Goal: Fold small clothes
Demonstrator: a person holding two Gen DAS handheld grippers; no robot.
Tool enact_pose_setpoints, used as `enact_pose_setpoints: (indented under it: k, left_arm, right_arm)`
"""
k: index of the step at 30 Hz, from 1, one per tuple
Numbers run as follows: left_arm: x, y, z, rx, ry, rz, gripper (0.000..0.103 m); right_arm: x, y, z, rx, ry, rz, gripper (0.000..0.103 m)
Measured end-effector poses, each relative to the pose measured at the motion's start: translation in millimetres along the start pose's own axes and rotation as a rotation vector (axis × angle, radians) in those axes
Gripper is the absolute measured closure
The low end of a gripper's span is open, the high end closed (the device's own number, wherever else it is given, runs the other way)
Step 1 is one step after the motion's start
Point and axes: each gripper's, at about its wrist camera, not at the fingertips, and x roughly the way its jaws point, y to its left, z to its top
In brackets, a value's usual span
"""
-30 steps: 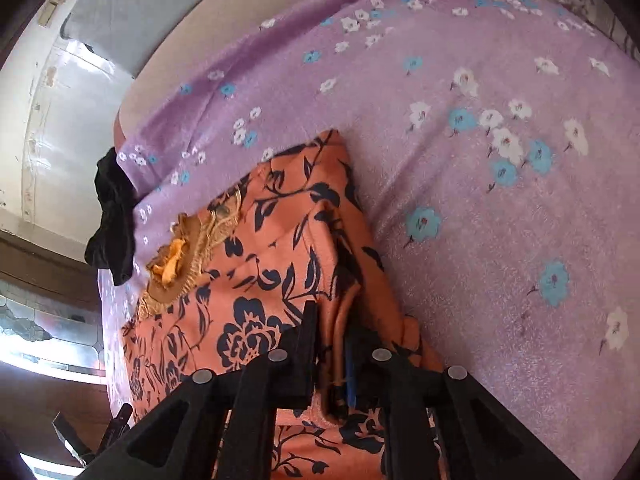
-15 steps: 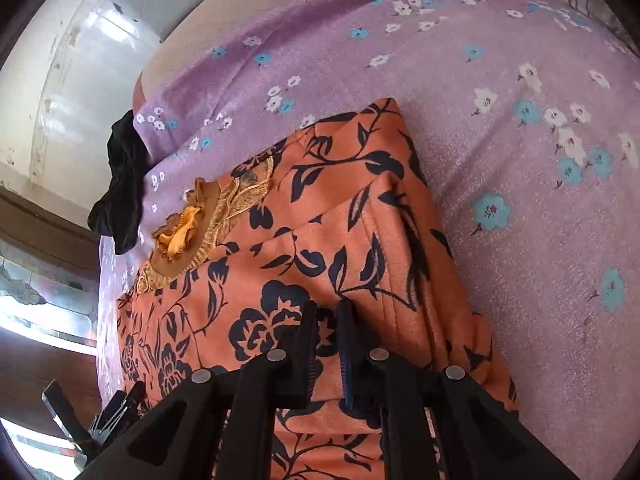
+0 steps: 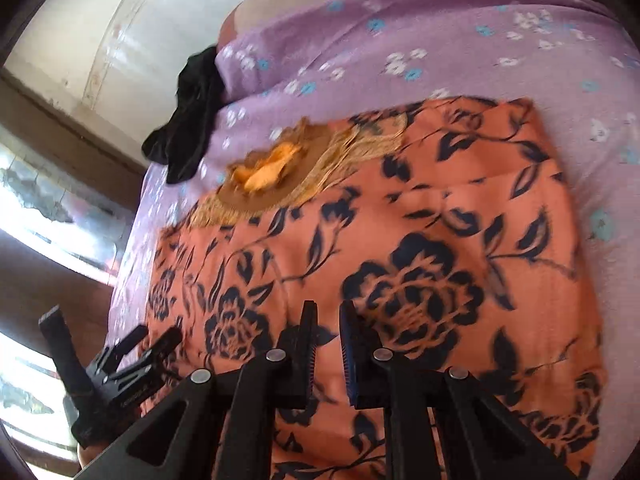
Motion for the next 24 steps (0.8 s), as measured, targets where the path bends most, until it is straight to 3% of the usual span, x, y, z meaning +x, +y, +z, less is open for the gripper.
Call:
enact_pose_setpoints:
  k: [2, 4, 7, 10, 14, 19, 24]
  left_arm:
    - [2, 1, 0, -0.002, 0.001, 0.004, 0.015]
    - [15, 4, -1, -0.007, 0.063, 0.036, 0.015]
    - [21, 12, -2, -0.037, 0.075, 0.021, 0.015]
    - [13, 15, -1, -0.045, 0.061, 0.010, 0.015]
    - [4, 21, -8, -0.057, 0.049, 0.021, 0.015]
    - [3, 18, -23, -0.004, 0.081, 0.032, 0.015]
    - [-10, 21, -38, -0.019, 0.086, -0.004, 0.015]
  right_arm:
    - [-8, -27, 15, 0.084, -0.076, -0.059, 0.088]
    - [-5, -50, 23, 0.126, -0.095, -0.148, 0.088]
    - [-10, -71, 31, 0.195, -0.095, -0.082, 0.091]
    - [-16, -53, 26, 0.129, -0.076, -0.052, 0.088]
    - [-6, -23, 0, 0.052, 0.035, 0.046, 0.088]
    - [9, -1, -33, -0.059, 0.109, 0.007, 0.087]
    - [-8, -3, -46, -0.018, 0.121, 0.057, 0.088]
